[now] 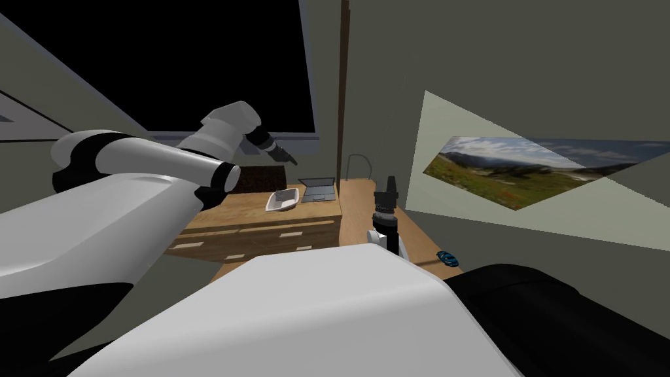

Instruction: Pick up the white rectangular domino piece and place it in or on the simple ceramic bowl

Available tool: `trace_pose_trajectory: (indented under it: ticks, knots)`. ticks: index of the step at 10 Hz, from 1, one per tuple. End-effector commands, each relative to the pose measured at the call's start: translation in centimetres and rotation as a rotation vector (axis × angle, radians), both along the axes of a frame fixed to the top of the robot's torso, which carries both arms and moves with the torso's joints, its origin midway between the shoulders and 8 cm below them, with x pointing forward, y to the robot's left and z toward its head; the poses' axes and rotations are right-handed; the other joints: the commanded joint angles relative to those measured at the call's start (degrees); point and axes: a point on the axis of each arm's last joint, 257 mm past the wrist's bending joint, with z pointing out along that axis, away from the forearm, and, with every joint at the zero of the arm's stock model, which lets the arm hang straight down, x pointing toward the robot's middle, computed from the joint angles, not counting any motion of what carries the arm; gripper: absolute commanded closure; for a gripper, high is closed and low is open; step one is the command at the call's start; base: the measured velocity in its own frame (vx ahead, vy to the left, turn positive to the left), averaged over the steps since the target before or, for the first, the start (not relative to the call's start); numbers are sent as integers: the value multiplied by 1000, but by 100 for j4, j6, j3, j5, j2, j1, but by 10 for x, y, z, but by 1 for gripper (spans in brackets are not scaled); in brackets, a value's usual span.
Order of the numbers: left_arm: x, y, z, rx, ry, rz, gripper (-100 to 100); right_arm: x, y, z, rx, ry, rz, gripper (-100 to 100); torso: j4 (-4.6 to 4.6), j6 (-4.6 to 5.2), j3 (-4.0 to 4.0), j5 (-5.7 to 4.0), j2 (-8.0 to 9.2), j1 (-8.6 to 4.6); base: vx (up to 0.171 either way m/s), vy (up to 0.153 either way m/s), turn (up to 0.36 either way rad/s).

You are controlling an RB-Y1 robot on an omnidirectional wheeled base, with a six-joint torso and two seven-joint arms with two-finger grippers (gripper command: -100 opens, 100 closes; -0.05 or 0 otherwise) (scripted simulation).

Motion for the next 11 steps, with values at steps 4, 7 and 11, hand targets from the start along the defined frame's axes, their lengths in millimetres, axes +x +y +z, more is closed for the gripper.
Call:
trace_pose_trajectory:
  ticks: [4,7,11]
  knots:
    - [-15,-5,49,12,-12,3,-100,0,0,0,0,0,0,0,1,0,1,-1,2,-1,-3,-11,-12]
    - [-13,-4,43,11,-10,3,0,0,0,0,0,0,0,0,-1,0,-2,1,-2,3,0,0,0]
    - [-13,-4,43,11,-10,3,0,0,0,0,0,0,0,0,-2,0,-3,2,-3,4,0,0,0]
